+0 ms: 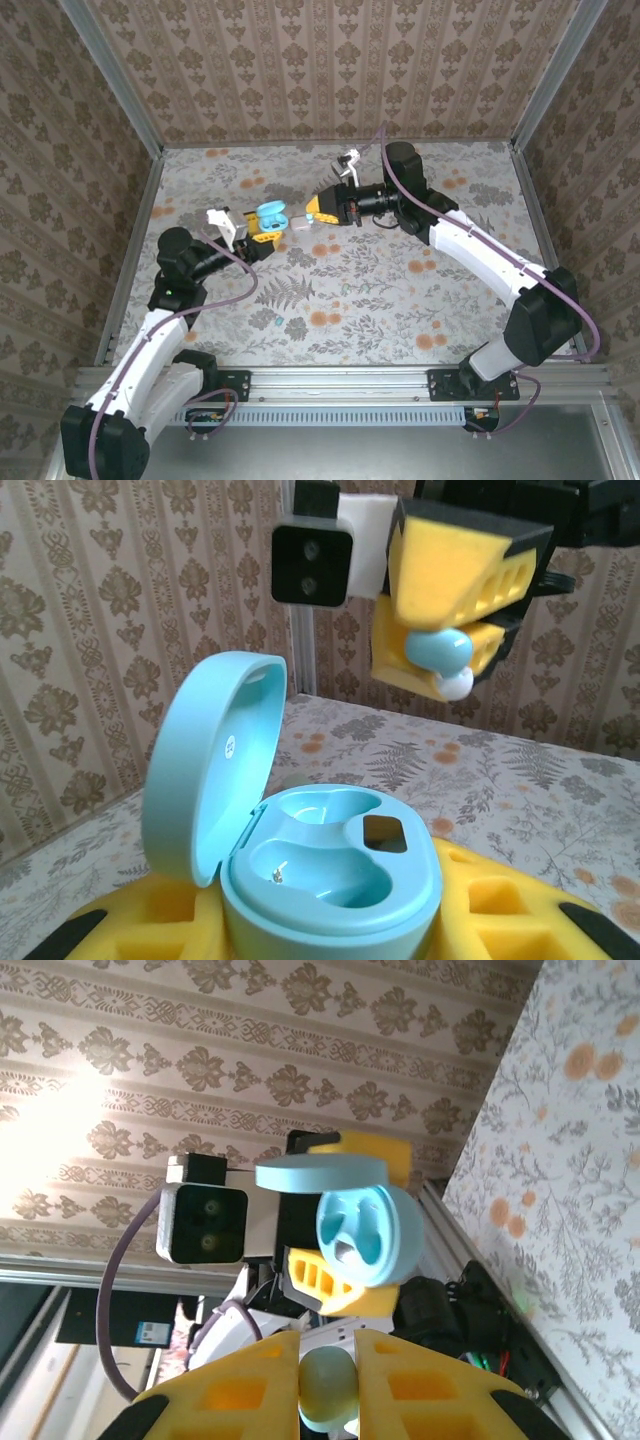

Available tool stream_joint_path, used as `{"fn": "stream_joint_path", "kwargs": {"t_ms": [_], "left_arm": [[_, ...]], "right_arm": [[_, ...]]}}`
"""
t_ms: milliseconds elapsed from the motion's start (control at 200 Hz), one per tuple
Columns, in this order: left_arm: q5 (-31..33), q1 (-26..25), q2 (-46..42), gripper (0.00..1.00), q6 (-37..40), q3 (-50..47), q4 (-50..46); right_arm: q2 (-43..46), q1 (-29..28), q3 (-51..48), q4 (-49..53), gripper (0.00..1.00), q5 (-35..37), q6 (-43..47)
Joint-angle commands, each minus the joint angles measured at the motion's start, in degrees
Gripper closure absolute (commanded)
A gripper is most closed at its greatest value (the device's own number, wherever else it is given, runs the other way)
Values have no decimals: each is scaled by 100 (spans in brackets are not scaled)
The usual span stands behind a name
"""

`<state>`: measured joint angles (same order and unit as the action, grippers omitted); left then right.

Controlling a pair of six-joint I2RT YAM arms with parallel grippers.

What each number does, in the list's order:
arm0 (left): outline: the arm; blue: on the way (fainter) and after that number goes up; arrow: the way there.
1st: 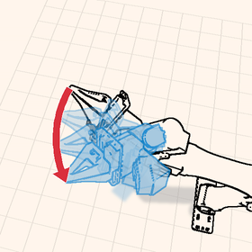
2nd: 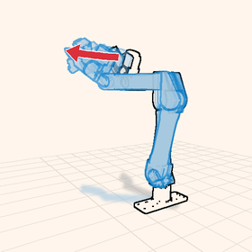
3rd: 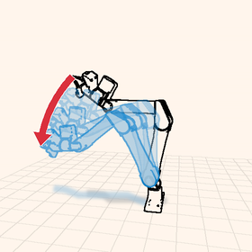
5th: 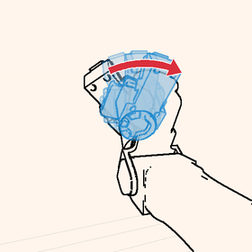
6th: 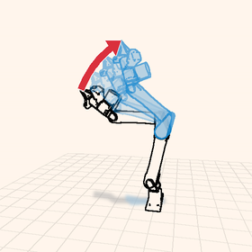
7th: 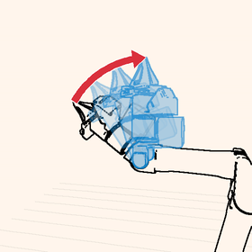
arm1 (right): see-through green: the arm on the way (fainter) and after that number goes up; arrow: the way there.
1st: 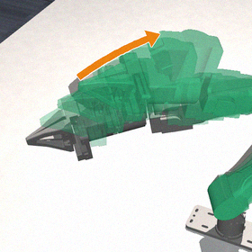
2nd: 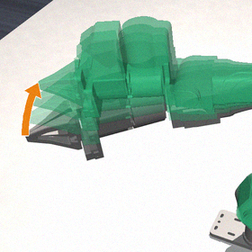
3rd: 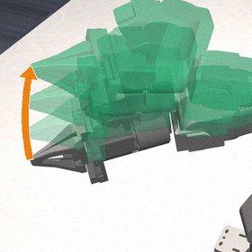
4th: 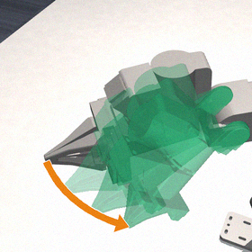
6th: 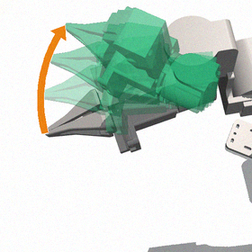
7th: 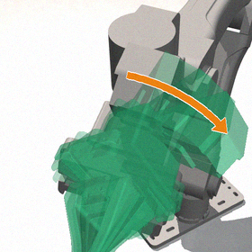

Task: Insert the wireless bluetooth earbuds into the charging case

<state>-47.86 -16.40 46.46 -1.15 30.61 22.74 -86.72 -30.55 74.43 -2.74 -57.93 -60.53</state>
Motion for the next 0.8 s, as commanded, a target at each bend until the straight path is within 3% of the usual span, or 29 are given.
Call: {"fn": "stream_joint_path", "kwargs": {"t_ms": [0,290,795], "left_arm": [[-215,-95,90,64,272,230,98],[-124,-188,88,64,170,253,169],[-75,-209,45,64,80,263,171]], "right_arm": [[81,-162,279,188,80,407,590],[-89,-529,506,485,80,694,1142],[-363,-637,600,426,81,1020,1200]]}}
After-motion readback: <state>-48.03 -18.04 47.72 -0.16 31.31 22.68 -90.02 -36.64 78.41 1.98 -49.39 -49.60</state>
